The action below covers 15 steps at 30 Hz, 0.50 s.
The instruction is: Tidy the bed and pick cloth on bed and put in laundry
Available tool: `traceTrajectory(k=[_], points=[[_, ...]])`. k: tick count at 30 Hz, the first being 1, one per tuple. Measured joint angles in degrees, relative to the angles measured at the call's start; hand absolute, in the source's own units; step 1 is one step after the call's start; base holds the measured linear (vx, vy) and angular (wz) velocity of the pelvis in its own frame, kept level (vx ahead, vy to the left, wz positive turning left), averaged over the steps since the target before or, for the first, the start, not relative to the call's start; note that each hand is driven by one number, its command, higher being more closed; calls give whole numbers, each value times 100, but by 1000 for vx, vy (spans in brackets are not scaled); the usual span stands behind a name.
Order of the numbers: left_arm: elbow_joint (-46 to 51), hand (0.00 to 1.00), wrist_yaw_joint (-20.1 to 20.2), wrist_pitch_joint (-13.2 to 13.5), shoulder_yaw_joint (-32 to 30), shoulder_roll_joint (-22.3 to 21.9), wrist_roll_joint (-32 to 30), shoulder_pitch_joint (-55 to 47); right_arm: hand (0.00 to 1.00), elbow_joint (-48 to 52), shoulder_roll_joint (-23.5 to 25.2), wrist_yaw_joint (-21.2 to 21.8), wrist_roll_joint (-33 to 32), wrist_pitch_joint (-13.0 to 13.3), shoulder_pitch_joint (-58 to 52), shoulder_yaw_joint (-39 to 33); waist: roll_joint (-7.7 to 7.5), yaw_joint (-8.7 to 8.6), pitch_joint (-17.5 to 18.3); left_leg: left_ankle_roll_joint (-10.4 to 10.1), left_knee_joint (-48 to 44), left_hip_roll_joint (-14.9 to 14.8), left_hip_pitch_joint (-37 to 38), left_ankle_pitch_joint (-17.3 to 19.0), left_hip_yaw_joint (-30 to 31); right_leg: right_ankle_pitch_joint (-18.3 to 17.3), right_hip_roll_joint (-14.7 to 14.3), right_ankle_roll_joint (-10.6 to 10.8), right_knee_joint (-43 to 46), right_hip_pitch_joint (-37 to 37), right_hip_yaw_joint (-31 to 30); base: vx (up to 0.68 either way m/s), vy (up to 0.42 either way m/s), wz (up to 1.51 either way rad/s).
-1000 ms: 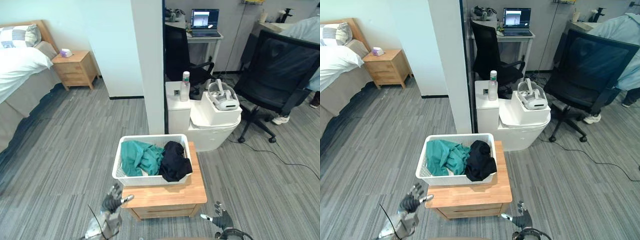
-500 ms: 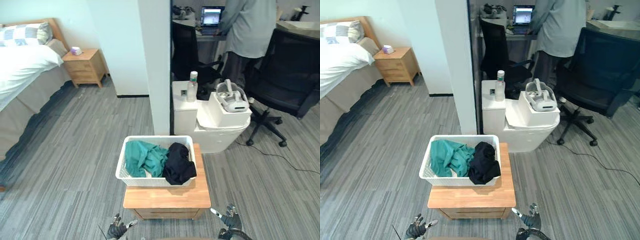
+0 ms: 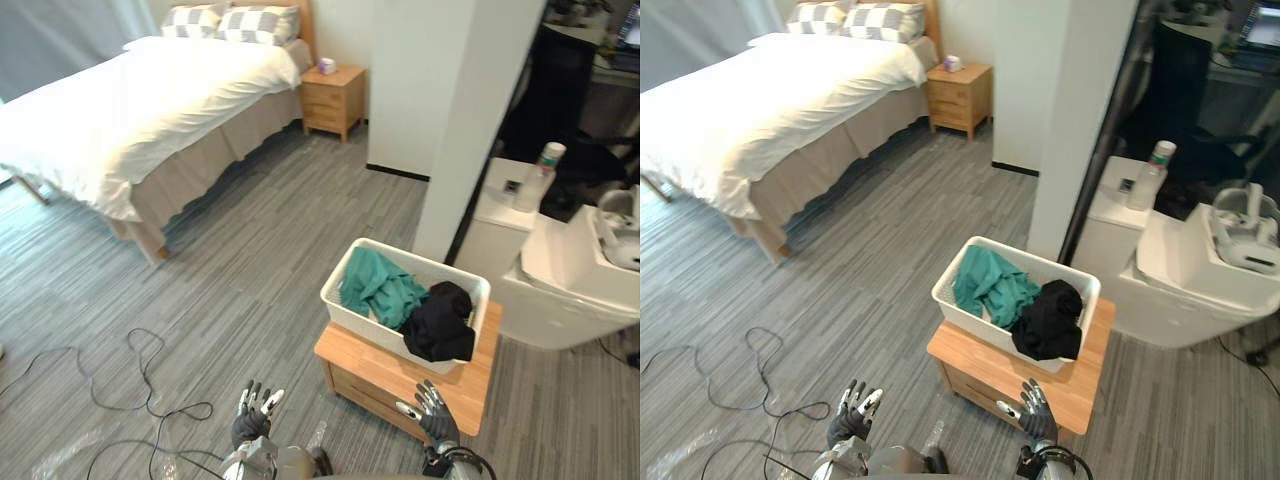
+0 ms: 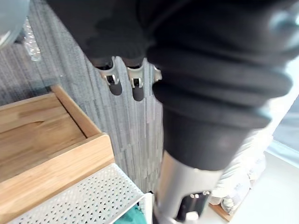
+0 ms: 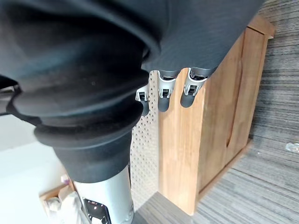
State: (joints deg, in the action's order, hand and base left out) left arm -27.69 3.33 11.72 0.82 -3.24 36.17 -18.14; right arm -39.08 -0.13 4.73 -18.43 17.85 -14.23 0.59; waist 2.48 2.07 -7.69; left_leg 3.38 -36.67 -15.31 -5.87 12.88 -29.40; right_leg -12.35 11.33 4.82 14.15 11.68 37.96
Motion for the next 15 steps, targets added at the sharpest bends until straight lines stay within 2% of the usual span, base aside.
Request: traceTrajectory(k=[1,2,3,4,5,6,7,8,9,10,13,15], points=[[8,0,-52,4,38,70,-132,44,0,-38,-77,-17,0,-49,57,-82,60,-54,80,52,229,226,-163,-10,-134,-84,39,-83,435,-208,64,-10,187,131],[0,0,-89,15,124,83,-219,107,0,-103,-113,-23,7,-64,76,-80,142,-150,122,89,631,362,-158,-33,127,-271,-93,-217,464,-440,-141,-38,100,207],[-214,0,-103,17,122,297,-385,423,0,-411,-97,-41,4,-83,176,-105,-8,-454,278,-100,2139,937,38,-441,964,-211,-685,-754,-491,-675,-550,-93,32,264],[-373,0,-89,22,116,642,-554,782,0,-522,139,-113,3,-85,264,-192,-448,-546,198,100,1299,900,84,-198,250,730,-579,-858,-1179,-670,-547,-69,-61,260],[-373,0,-88,30,165,657,-601,801,0,-531,97,-141,1,-103,200,-217,-347,-508,285,-40,1352,545,356,-353,-120,858,-599,-635,-1156,-619,-421,13,51,191],[-324,0,-82,60,294,562,-695,805,0,-568,-78,-217,2,-113,236,-270,-140,-454,264,-489,2323,693,904,-656,29,758,-425,-558,-654,-699,-224,12,207,105],[-229,0,-44,65,435,468,-825,814,0,-584,-311,-252,-4,-123,324,-319,77,-504,265,-397,2738,781,1070,-761,-14,477,-309,-433,47,-1077,-53,-22,248,93],[-166,0,16,72,449,488,-877,814,0,-589,-338,-278,-4,-132,362,-306,181,-535,265,-398,2856,757,1085,-757,83,423,-482,-406,-124,-1136,-4,-131,95,95],[23,0,71,77,539,670,-923,807,0,-537,-218,-348,-12,-148,380,-294,134,-570,265,-457,3093,895,1147,-809,180,870,-749,-610,-1159,-1094,52,-119,-109,103],[89,0,172,47,685,803,-956,801,0,-532,-189,-384,-39,-153,371,-306,4,-629,219,-478,3294,1083,1333,-775,260,1443,-714,-917,-1433,-1017,194,-102,-135,86],[352,0,279,-85,1024,790,-962,644,0,-579,-270,-476,-160,-178,419,-288,208,-584,231,-498,3555,1128,1471,-797,265,1494,-688,-871,-1407,-984,180,-58,50,25],[356,0,289,-248,1299,787,-981,611,0,-588,-274,-474,-173,-177,482,-261,284,-651,96,-421,3742,1184,1418,-857,363,1252,-390,-784,-498,-1340,73,-118,97,15]])
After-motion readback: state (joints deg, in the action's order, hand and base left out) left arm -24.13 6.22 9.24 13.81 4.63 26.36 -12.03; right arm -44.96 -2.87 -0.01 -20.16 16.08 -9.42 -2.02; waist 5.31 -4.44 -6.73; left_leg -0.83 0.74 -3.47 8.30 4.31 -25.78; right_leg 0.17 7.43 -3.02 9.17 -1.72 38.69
